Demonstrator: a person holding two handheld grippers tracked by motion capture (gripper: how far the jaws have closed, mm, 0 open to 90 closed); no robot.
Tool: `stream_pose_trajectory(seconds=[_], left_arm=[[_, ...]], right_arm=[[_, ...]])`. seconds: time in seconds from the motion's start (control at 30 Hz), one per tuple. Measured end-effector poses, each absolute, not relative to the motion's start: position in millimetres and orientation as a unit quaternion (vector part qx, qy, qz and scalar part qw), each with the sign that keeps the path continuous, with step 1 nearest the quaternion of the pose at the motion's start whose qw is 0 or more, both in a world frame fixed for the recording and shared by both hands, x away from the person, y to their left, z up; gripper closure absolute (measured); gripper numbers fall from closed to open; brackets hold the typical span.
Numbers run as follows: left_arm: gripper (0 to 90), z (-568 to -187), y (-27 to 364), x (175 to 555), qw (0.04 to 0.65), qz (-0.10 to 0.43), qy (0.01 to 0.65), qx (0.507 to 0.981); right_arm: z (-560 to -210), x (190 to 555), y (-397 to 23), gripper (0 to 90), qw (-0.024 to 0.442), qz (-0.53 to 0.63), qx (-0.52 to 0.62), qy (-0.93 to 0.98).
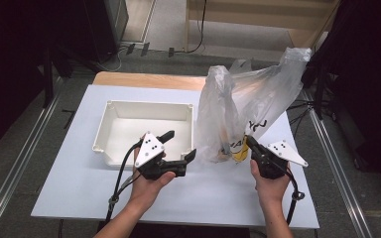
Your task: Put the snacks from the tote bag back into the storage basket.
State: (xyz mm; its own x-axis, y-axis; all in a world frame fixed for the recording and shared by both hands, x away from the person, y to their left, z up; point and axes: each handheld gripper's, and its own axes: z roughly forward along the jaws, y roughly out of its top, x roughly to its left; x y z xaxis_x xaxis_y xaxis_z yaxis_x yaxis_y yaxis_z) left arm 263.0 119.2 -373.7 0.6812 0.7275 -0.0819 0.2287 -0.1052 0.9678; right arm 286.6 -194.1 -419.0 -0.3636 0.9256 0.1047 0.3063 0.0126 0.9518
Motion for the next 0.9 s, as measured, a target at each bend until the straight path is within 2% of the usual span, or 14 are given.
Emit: stream_pose_trajectory(seconds=[0.13, 0.17, 0.2, 0.27, 0.37, 0.43, 0.5, 0.73, 0.8, 0.9], left_arm=[[16.0, -372.3, 108.8, 265.1, 0.583, 0.214, 0.328, 0.712], [19.0, -371.5, 106.8, 266.8, 0.584, 0.208, 0.325, 0.714], [26.8, -370.9, 105.1, 268.4, 0.584, 0.205, 0.323, 0.716], [30.3, -368.9, 98.9, 273.3, 0.579, 0.201, 0.323, 0.722], [52.7, -368.8, 93.7, 277.9, 0.560, 0.214, 0.340, 0.725], [77.2, -370.8, 92.9, 282.9, 0.556, 0.192, 0.342, 0.733], [90.0, -374.9, 92.7, 287.0, 0.552, 0.170, 0.344, 0.740], [90.0, -396.8, 88.8, 298.9, 0.524, 0.132, 0.364, 0.759], [90.0, -403.1, 87.8, 300.5, 0.520, 0.126, 0.375, 0.757], [90.0, -409.3, 87.1, 301.5, 0.513, 0.123, 0.376, 0.762]], right_arm=[[-419.8, 286.6, -191.6, 90.0, 0.300, 0.515, 0.475, 0.647], [-420.0, 286.9, -191.0, 90.0, 0.300, 0.515, 0.472, 0.649], [-420.0, 287.0, -190.2, 90.0, 0.301, 0.515, 0.472, 0.649], [-420.4, 286.8, -188.2, 90.0, 0.298, 0.514, 0.470, 0.653], [-421.4, 287.1, -186.3, 90.0, 0.300, 0.513, 0.463, 0.658], [-421.9, 286.9, -185.3, 90.0, 0.298, 0.512, 0.464, 0.659], [-422.8, 286.9, -185.4, 90.0, 0.294, 0.512, 0.467, 0.658], [-430.9, 290.4, -198.2, 90.0, 0.299, 0.499, 0.496, 0.645], [-428.6, 288.7, -202.2, 80.1, 0.297, 0.510, 0.498, 0.635], [-418.9, 284.3, -207.3, 58.2, 0.301, 0.532, 0.494, 0.618]])
